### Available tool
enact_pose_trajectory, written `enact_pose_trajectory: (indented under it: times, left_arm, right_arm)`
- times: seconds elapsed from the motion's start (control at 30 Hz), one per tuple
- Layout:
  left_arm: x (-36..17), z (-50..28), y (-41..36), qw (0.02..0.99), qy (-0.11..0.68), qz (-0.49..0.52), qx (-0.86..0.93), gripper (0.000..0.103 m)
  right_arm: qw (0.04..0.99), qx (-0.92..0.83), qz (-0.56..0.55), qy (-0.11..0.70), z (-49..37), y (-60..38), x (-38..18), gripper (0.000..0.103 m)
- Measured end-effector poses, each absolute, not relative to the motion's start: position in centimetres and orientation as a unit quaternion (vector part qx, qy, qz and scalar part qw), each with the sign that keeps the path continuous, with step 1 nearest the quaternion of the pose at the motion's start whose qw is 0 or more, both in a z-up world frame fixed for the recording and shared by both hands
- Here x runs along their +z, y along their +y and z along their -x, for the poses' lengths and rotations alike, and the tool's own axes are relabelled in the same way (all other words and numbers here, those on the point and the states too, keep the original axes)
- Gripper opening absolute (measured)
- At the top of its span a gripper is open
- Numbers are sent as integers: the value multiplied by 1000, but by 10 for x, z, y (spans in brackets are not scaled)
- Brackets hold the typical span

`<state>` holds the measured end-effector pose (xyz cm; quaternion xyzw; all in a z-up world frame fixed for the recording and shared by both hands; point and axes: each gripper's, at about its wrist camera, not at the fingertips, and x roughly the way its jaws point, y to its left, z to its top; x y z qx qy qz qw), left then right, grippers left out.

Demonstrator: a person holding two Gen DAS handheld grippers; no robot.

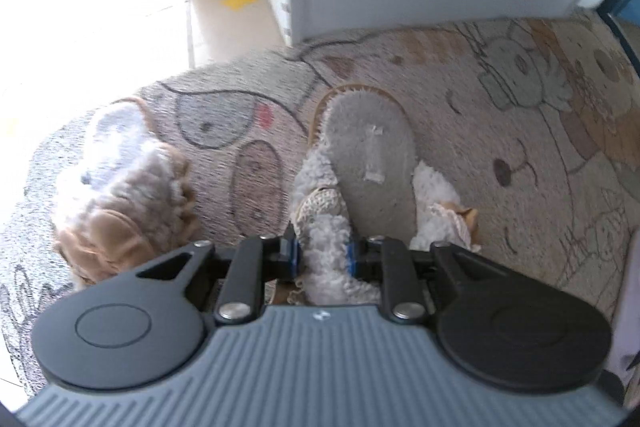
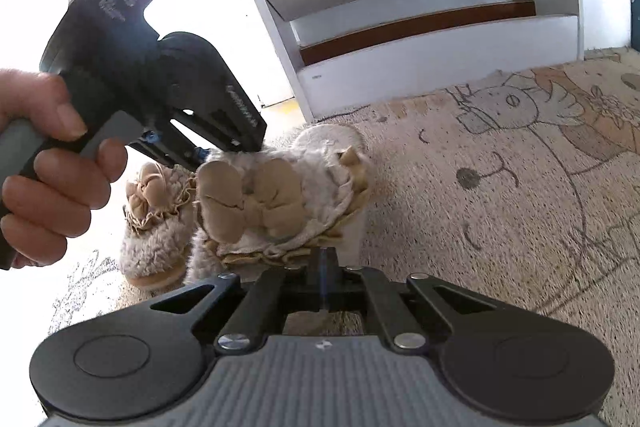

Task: Organize scattered shoes
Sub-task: 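Carry the bow slipper with the left tool toward the white shelf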

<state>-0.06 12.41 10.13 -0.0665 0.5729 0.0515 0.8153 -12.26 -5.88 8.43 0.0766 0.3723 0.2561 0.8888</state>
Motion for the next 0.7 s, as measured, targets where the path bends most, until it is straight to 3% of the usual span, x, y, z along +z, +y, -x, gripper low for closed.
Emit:
enact_pose_trajectory:
  times: [0.17,0.7]
  left_arm:
    - [104,-8,147,819,562,84,83,18]
    - [99,-19,187,815,549,143,120,19]
  right_arm:
    - [879,263,-84,389,122,-54,80,13]
    - [876,269,-81,392,125,-45,80,13]
